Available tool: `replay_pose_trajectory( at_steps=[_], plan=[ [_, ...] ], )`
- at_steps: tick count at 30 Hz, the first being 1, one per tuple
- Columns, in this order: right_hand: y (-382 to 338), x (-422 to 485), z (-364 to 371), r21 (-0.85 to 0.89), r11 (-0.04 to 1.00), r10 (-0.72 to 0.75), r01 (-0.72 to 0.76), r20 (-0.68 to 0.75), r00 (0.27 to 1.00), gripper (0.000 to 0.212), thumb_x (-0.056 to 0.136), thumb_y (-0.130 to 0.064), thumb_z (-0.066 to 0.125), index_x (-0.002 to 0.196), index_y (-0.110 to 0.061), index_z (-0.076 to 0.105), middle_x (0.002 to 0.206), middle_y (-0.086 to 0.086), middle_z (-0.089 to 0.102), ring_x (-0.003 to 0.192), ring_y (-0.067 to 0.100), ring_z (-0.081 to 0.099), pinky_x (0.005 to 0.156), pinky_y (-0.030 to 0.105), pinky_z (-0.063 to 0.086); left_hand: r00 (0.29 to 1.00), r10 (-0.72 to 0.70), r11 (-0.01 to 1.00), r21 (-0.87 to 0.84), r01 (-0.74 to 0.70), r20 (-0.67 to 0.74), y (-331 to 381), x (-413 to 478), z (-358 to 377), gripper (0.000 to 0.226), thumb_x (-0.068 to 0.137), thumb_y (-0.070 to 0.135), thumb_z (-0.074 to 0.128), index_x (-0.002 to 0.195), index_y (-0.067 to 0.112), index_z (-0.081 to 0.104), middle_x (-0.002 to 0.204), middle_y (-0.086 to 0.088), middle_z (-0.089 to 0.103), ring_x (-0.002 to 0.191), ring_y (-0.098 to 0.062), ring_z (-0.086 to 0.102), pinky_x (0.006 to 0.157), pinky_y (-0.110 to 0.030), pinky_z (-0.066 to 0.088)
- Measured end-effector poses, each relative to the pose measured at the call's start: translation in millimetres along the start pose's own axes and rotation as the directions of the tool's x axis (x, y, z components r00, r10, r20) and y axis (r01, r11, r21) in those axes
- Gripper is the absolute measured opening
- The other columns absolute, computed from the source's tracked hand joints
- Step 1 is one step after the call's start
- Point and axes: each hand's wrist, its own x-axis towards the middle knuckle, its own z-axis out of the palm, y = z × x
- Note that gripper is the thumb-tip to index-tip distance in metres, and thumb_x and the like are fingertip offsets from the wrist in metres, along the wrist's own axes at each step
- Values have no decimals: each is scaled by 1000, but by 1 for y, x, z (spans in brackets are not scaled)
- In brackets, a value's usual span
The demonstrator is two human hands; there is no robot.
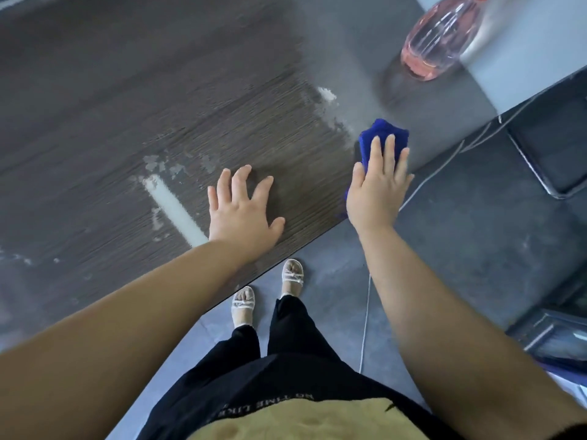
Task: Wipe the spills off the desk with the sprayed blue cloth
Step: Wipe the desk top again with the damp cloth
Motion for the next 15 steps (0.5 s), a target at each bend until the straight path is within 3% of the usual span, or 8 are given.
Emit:
replay_pose_trajectory(
  at_steps=[3, 6, 10, 12, 15],
  plan=[
    [-28, -55, 18, 222, 961, 177, -166, -32, 984, 56, 99, -25, 41, 149, -10, 21, 158, 9, 9, 145, 35, -2, 114, 41, 1, 1000, 12, 1000, -8, -12, -12, -13, -9, 2, 71, 90, 47, 51, 149, 28, 17, 155, -6, 0, 143, -33, -7, 117, -50, 0],
    [-64, -97, 34, 460, 863, 272, -211, -69, 960, 61, 94, -20, 47, 145, 2, 23, 156, 21, 10, 142, 45, 1, 114, 44, 3, 1000, 6, 1000, -10, -6, 13, -24, -17, 7, 72, 91, 46, 51, 150, 27, 13, 156, -6, -2, 143, -32, -9, 117, -48, 2],
    [-64, -64, 23, 675, 622, 535, -396, 2, 845, 67, 97, -13, 47, 148, 3, 5, 156, 21, -3, 145, 33, 3, 111, 23, 4, 996, 35, 999, 31, -37, 76, -36, -20, 6, 76, 92, 49, 47, 151, 29, 4, 156, -5, -9, 143, -30, -14, 117, -45, 4],
    [-54, -43, 15, 768, 463, 612, -443, 85, 787, 70, 98, -13, 45, 148, -1, -2, 157, 19, 3, 143, 27, 13, 103, 14, 11, 993, 41, 995, 87, -51, 111, -37, -17, 8, 76, 93, 51, 42, 151, 29, -3, 156, -5, -14, 143, -31, -18, 117, -44, -3],
    [-64, -62, 15, 810, 387, 622, -440, 123, 774, 72, 97, -14, 47, 149, -3, -1, 155, 18, 13, 139, 27, 25, 101, 14, 18, 988, 23, 987, 156, -47, 152, -34, -15, 13, 76, 96, 50, 33, 150, 25, -13, 155, -10, -23, 141, -35, -24, 115, -45, -13]
  ],
)
